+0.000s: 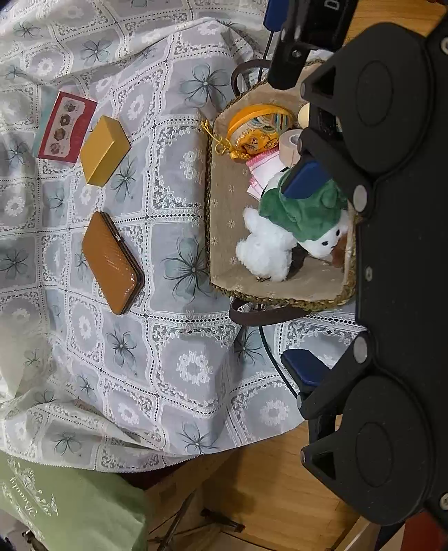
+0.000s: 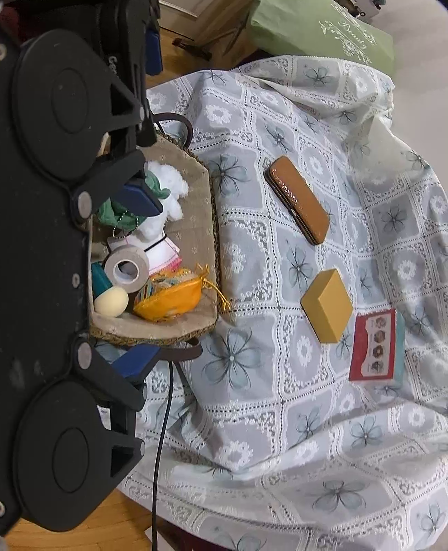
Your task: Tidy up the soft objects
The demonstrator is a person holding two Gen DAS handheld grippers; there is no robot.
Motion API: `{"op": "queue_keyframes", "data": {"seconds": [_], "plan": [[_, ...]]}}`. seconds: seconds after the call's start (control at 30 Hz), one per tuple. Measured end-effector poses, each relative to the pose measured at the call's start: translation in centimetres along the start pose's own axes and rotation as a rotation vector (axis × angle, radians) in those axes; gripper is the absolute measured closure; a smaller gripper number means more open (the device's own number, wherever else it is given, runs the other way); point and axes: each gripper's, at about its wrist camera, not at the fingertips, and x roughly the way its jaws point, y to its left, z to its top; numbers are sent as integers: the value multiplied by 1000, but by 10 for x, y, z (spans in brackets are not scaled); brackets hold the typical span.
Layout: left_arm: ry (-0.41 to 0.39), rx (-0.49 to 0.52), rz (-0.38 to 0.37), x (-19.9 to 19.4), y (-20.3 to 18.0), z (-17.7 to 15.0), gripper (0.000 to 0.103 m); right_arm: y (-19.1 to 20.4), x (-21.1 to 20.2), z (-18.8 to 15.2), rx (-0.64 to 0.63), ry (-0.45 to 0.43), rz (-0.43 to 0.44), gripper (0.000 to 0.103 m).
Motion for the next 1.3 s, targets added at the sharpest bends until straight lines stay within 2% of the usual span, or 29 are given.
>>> {"op": "queue_keyframes", "data": {"seconds": [0.1,0.7,1.3], "plan": [[-14,-2,1,-6,-1,-4,11,0,-5,-3,2,-15,-21,16],[-57,-10,-11,-29,-9,-29,11,-8,-24,-23,61,-33,-68,16],[-110,-11,-5,-47,-9,-42,11,-10,-40,-33,73,-57,-53,16]]}}
